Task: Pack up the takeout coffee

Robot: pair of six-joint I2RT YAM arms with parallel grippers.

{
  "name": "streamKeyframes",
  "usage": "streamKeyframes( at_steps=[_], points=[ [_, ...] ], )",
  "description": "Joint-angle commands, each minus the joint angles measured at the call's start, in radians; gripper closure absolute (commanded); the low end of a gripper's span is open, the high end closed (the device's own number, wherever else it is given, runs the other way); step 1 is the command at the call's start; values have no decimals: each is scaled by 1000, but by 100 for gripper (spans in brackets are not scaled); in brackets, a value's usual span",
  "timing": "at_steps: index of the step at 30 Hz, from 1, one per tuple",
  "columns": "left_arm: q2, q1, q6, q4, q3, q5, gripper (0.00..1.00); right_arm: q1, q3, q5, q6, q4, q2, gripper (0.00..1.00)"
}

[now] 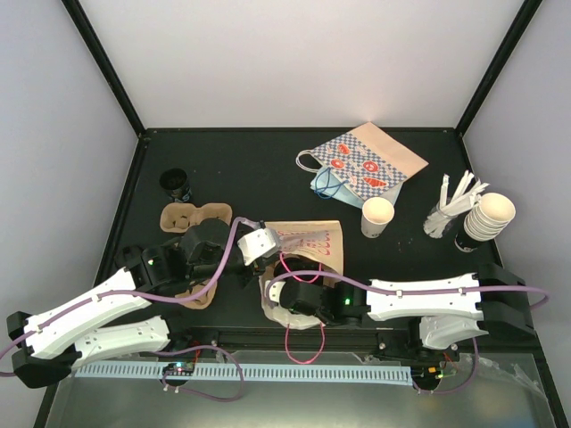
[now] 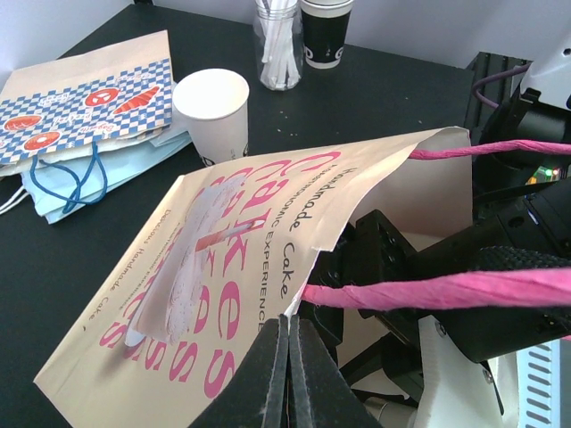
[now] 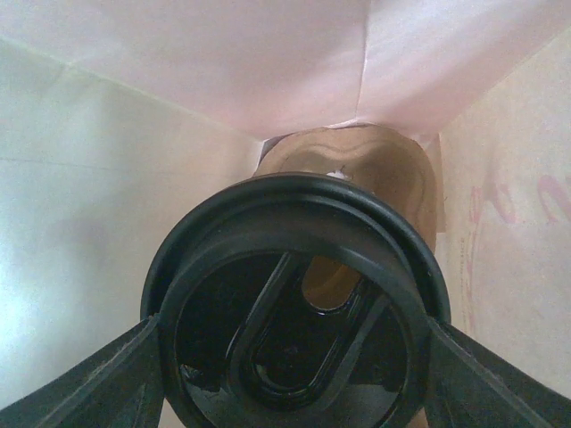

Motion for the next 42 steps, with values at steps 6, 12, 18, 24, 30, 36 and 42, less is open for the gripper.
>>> streamKeyframes(
  at_steps=[6, 12, 18, 24, 30, 36, 42],
  points=[
    [-17, -8, -2, 61, 24, 31, 98, -4, 15, -20, 9, -52, -32, 50],
    [-9, -8, 1, 57, 24, 47, 98, -4, 16, -9, 7, -57, -57, 50],
    [-4, -8, 2, 52, 26, 52, 98, -4, 21, 1, 7, -61, -70, 50],
    [-9, -8, 4, 47, 25, 59, 98, -4, 8, 9, -11, -22, -110, 50],
    [-6, -8, 2, 46, 28, 81, 98, -11, 9, 34, -44, 23, -103, 50],
    [-12, -8, -9, 56, 24, 104, 98, -31, 17, 27, -70, 62, -69, 50],
    [-30, -8, -20, 83, 12, 113, 99, -42, 15, 15, -95, 89, -32, 50]
  ],
)
